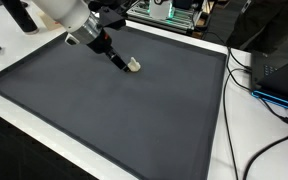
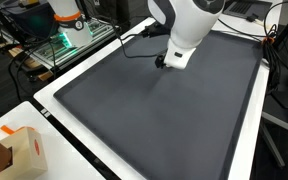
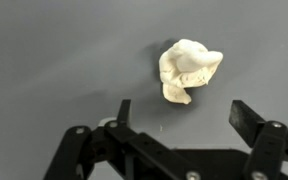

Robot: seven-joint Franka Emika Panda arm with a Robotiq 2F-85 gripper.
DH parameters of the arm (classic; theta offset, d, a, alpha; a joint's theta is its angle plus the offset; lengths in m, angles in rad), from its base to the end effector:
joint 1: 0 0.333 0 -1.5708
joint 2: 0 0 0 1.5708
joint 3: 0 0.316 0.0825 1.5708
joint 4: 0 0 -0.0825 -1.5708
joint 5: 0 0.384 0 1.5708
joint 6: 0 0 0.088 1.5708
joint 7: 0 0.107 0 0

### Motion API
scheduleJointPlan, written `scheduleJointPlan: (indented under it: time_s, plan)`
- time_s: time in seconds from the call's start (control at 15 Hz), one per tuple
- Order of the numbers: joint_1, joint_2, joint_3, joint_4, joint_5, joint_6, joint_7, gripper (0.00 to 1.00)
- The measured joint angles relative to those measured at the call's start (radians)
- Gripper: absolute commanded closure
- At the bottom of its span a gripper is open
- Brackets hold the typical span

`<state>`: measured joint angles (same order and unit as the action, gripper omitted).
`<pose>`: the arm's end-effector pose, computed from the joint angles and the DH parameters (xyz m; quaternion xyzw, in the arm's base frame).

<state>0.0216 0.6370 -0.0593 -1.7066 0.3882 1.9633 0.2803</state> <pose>0.6326 0.0035 0.2001 -0.9383 0.2555 0.1999 0.1197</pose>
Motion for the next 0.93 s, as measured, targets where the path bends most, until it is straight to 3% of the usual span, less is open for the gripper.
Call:
scheduleJointPlan:
  time_s: [0.53,0.93]
  plan:
    - [0.113,0.084,0.002,0.196,-0.287,-0.174,0.13,0.0]
    - [0.205,0.124,-0.001,0.279,-0.475,-0.229,0.186,0.0]
